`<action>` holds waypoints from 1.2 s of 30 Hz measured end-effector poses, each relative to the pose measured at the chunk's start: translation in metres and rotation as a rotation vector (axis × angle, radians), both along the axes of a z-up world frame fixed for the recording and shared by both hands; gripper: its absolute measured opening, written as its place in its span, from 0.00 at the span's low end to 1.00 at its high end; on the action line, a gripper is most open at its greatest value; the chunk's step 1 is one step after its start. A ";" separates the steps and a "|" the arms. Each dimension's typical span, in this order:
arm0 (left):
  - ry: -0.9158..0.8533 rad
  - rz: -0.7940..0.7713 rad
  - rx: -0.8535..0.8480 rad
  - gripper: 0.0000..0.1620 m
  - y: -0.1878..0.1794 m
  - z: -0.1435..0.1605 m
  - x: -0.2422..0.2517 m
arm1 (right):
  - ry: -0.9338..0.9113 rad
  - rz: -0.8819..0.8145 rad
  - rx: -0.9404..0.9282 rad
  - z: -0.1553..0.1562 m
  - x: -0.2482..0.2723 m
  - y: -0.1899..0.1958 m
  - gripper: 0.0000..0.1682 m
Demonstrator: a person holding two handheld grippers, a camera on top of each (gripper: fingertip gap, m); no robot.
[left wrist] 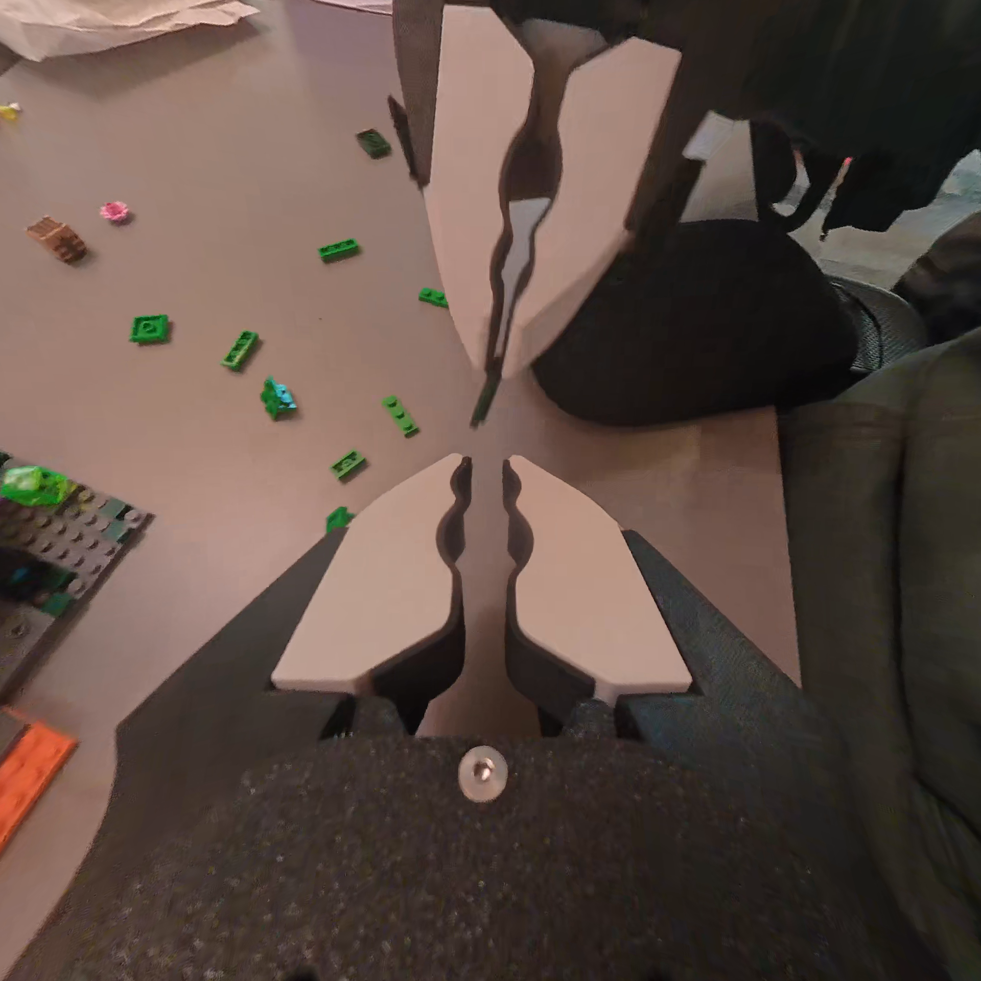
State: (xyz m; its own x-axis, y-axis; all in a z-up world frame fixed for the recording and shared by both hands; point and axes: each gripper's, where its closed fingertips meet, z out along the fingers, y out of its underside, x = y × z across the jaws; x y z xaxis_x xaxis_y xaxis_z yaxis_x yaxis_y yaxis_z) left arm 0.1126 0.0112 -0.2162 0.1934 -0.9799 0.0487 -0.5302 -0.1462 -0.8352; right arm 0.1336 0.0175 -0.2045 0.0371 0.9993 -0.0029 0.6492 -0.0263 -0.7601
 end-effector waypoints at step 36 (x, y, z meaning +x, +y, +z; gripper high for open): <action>0.096 0.244 0.051 0.04 0.052 -0.015 -0.041 | -0.167 -0.731 -0.011 -0.034 0.225 0.123 0.19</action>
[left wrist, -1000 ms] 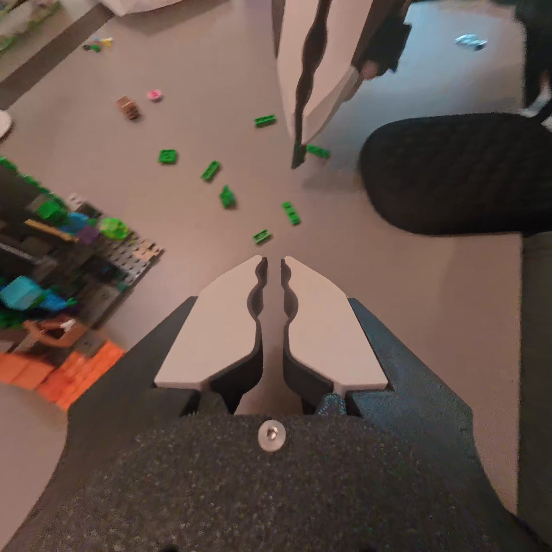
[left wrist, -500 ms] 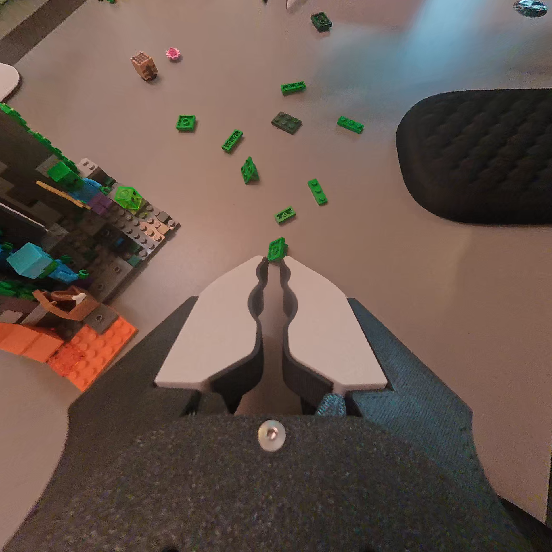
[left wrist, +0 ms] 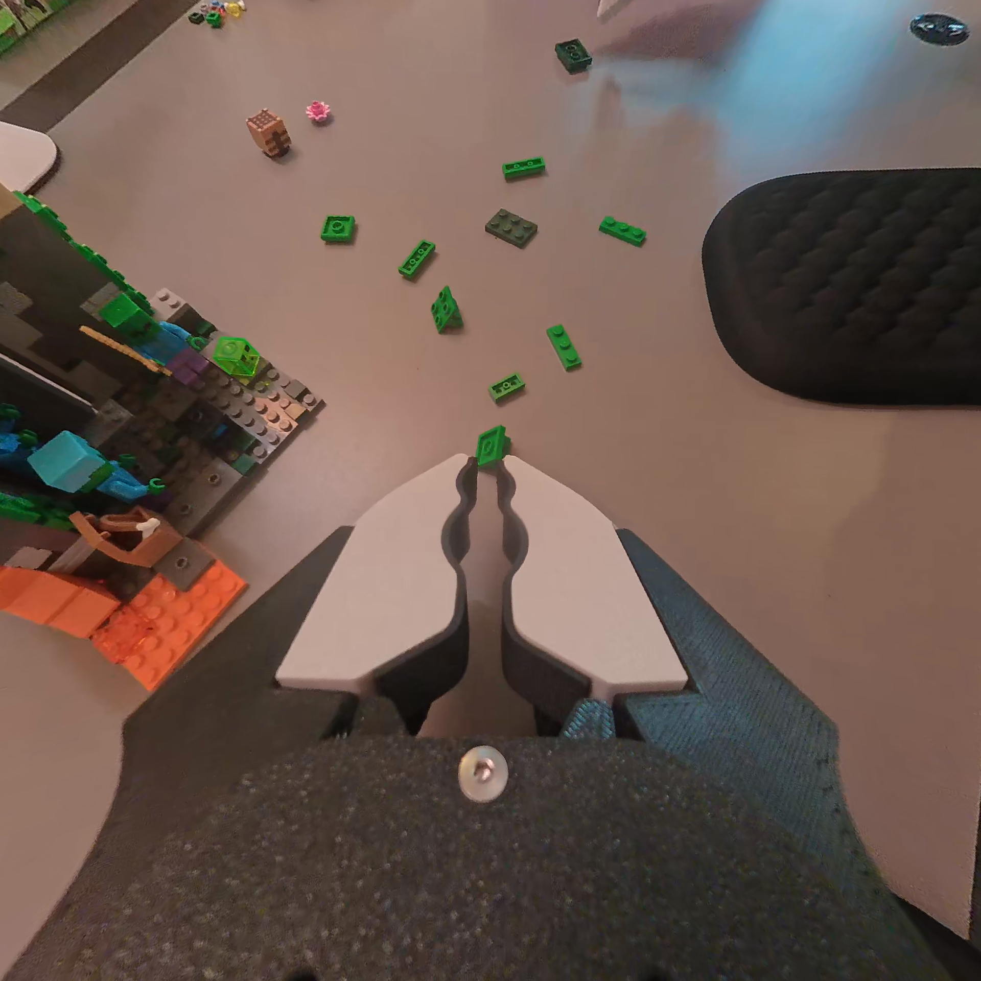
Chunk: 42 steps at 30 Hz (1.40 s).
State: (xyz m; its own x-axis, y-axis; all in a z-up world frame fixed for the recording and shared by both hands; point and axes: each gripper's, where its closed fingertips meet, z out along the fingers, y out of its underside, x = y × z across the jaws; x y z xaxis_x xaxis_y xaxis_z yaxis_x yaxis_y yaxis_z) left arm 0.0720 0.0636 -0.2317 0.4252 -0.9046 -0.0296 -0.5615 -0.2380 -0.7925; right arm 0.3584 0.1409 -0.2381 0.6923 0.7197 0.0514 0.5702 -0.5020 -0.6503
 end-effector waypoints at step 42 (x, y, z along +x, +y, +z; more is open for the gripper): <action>0.120 -0.206 0.081 0.05 0.010 -0.001 0.066 | 0.130 0.189 0.189 0.031 -0.088 -0.028 0.14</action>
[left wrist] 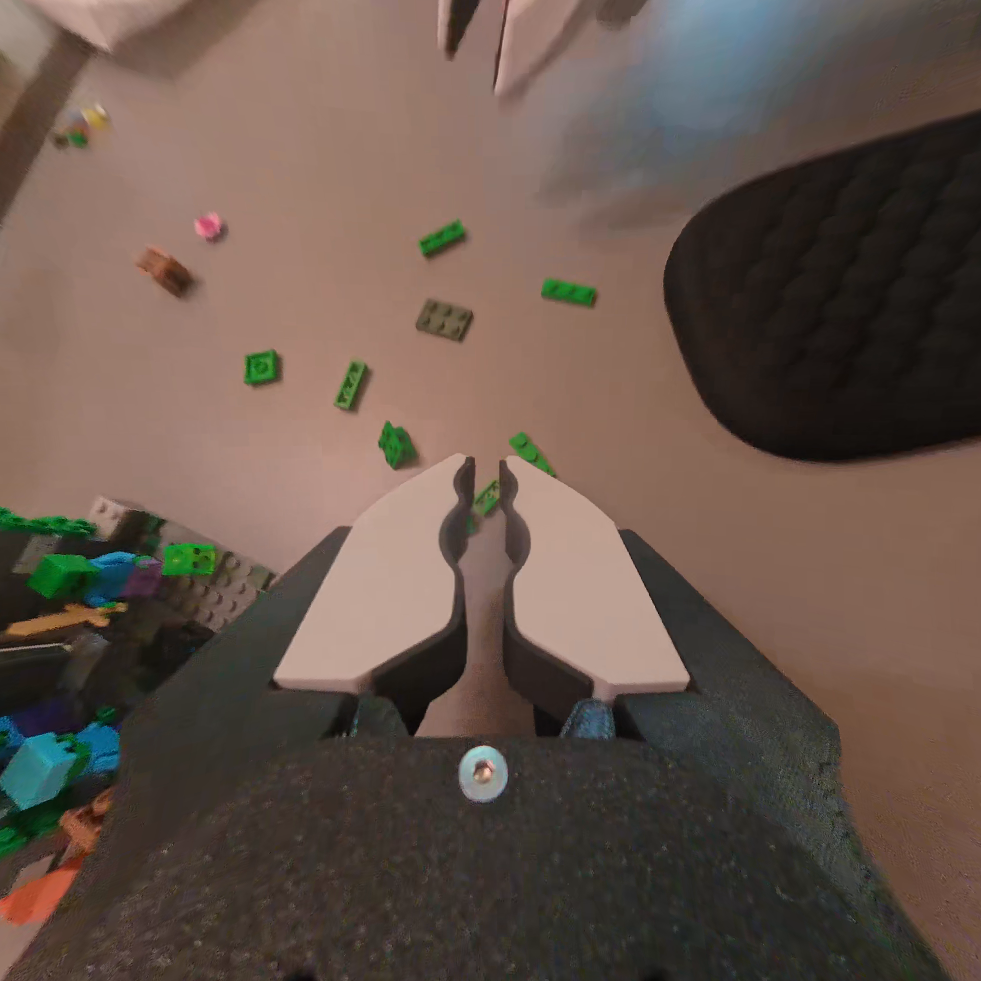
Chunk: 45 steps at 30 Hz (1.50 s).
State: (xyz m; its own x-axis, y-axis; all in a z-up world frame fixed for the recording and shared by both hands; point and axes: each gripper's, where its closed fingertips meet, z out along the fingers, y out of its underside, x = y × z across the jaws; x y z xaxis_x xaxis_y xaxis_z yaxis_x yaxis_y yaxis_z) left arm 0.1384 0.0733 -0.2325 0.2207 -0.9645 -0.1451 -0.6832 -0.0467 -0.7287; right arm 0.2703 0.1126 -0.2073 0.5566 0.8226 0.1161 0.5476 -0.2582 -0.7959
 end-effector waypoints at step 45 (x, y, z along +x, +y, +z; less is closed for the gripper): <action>-0.260 0.238 0.062 0.04 0.019 0.019 -0.071 | 0.100 0.433 -0.754 -0.028 -0.045 0.005 0.07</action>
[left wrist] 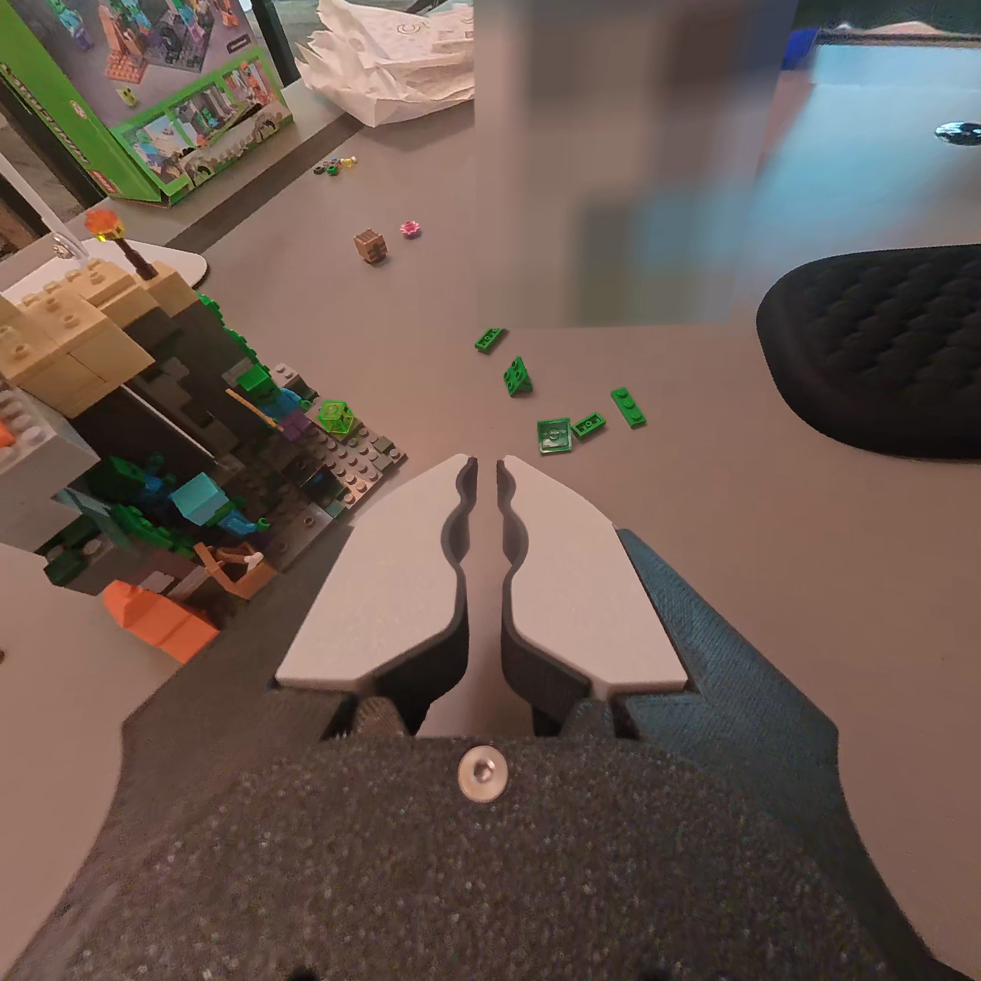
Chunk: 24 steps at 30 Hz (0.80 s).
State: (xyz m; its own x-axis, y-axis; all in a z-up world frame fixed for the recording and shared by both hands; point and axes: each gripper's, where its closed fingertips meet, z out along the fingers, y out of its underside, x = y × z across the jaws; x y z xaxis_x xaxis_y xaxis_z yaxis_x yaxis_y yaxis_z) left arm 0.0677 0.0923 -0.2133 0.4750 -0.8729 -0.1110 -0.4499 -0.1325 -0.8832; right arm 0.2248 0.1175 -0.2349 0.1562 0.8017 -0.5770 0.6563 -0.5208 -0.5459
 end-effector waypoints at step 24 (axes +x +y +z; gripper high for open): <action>0.032 -0.007 0.006 0.04 -0.001 -0.005 0.000 | -0.396 0.027 0.705 -0.021 0.014 0.029 0.02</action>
State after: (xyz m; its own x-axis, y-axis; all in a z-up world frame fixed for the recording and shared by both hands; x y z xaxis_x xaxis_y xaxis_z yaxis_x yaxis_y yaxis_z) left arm 0.0681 0.0908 -0.2178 0.4653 -0.8753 -0.1313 -0.4784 -0.1239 -0.8693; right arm 0.2386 0.1470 -0.2560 0.2180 0.9627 0.1601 0.8775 -0.1216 -0.4639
